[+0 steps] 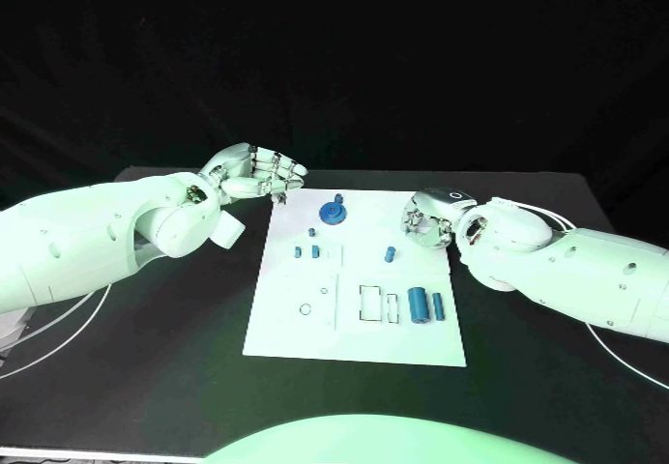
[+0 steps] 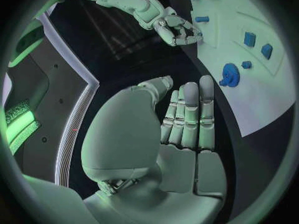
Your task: Assemble the parts on the task board
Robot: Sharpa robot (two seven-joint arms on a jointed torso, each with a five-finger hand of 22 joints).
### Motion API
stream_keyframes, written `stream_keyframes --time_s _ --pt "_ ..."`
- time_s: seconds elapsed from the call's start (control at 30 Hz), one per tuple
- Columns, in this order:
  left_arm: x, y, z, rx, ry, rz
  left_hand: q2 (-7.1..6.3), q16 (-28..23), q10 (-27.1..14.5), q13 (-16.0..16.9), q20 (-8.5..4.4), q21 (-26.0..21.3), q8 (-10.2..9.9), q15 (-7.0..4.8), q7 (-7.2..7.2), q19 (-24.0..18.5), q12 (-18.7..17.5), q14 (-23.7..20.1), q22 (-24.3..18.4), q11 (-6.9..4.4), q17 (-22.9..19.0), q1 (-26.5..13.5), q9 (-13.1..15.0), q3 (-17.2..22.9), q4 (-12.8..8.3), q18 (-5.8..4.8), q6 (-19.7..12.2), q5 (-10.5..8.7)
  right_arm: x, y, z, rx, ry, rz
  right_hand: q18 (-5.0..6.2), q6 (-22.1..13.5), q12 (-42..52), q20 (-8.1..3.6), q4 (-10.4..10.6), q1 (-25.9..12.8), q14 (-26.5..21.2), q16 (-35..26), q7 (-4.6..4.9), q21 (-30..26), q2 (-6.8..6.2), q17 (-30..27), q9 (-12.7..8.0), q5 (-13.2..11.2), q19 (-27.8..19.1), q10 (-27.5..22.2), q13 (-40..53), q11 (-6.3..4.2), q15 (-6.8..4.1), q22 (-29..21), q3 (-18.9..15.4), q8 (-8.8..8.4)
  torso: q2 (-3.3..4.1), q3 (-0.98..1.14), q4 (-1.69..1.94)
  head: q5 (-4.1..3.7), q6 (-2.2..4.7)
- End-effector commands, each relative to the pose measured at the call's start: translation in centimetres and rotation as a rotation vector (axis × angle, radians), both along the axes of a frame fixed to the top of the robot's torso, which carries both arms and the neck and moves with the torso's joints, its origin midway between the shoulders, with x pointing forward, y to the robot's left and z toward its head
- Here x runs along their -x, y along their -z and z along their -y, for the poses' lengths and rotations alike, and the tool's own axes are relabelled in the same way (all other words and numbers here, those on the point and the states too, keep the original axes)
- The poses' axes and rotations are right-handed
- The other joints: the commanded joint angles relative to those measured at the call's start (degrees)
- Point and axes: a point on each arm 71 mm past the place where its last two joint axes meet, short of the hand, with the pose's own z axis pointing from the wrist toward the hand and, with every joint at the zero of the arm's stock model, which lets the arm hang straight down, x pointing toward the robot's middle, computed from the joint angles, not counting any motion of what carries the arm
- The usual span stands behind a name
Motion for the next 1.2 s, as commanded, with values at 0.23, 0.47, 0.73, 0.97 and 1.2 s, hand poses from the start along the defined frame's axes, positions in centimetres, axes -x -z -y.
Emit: stream_keyframes --time_s 0.23,0.47,0.73,0.97,1.2 --pt "0.0 -0.2 0.1 0.017 0.006 0.004 -0.27 -0.5 -0.8 -0.2 0.23 -0.4 -0.1 0.51 0.28 0.2 -0.2 -0.2 -0.2 0.09 -0.1 -0.5 -0.1 -0.3 0.1 0.35 -0.1 0.10 0.4 0.1 0.3 -0.017 0.006 0.038 -0.66 0.5 0.4 -0.17 -1.1 -0.9 2.1 0.4 -0.02 0.3 0.27 0.0 0.6 0.1 0.2 2.0 0.5 -1.22 -0.33 0.2 0.6 0.65 -0.02 0.06 0.06 0.20 -0.02" --pt "0.0 -0.2 0.1 0.021 0.006 0.006 -0.26 -0.7 -1.0 -0.2 0.30 -0.5 0.0 0.58 0.32 0.0 -0.2 -0.5 -0.3 0.15 -0.1 -0.6 -0.2 -0.3 0.2 0.34 -0.2 0.11 0.7 -0.9 0.6 -0.112 -0.001 0.089 -0.70 0.5 0.4 -0.19 -1.4 -1.2 2.1 0.5 -0.04 0.4 0.29 0.1 0.8 0.1 0.2 2.1 0.5 -1.26 -0.39 0.5 0.7 0.77 0.00 0.05 -0.03 0.35 0.00" --pt "0.0 -0.2 0.1 0.022 0.004 0.007 -0.26 -0.7 -1.0 -0.2 0.31 -0.6 0.0 0.60 0.32 0.0 -0.2 -0.6 -0.3 0.16 -0.1 -0.6 -0.2 -0.3 0.1 0.34 -0.1 0.12 1.4 -3.1 0.9 -0.208 -0.009 0.132 -0.72 0.5 0.4 -0.21 -1.6 -1.3 2.1 0.6 -0.04 0.5 0.29 0.3 0.9 0.1 0.3 2.2 0.5 -1.29 -0.45 0.6 0.9 0.86 -0.07 -0.07 -0.15 0.32 0.08" --pt "-0.1 -0.2 0.1 0.023 0.005 0.007 -0.26 -0.7 -1.0 -0.2 0.31 -0.6 0.0 0.60 0.32 0.0 -0.2 -0.6 -0.3 0.16 -0.1 -0.6 -0.2 -0.3 0.1 0.34 -0.1 0.12 2.8 -4.1 -0.4 -0.259 -0.058 0.113 -0.77 0.6 0.4 -0.24 -1.8 -1.5 2.2 0.8 -0.03 0.7 0.27 0.4 1.1 0.1 0.4 2.4 0.6 -1.30 -0.48 0.8 0.9 0.97 0.00 0.00 -0.04 0.49 0.34" --pt "-0.1 -0.2 0.3 0.027 0.006 0.008 -0.27 -0.8 -1.1 -0.2 0.34 -0.7 0.0 0.61 0.32 -0.1 -0.2 -0.7 -0.3 0.16 -0.1 -0.6 -0.2 -0.3 0.1 0.35 -0.1 0.12 5.1 -4.0 -4.2 -0.306 -0.161 0.084 -0.75 0.6 0.4 -0.25 -1.8 -1.6 2.2 0.8 -0.02 0.6 0.29 0.4 1.1 0.1 0.3 2.4 0.6 -1.30 -0.49 0.7 1.0 0.99 0.01 0.05 -0.04 1.54 0.30"
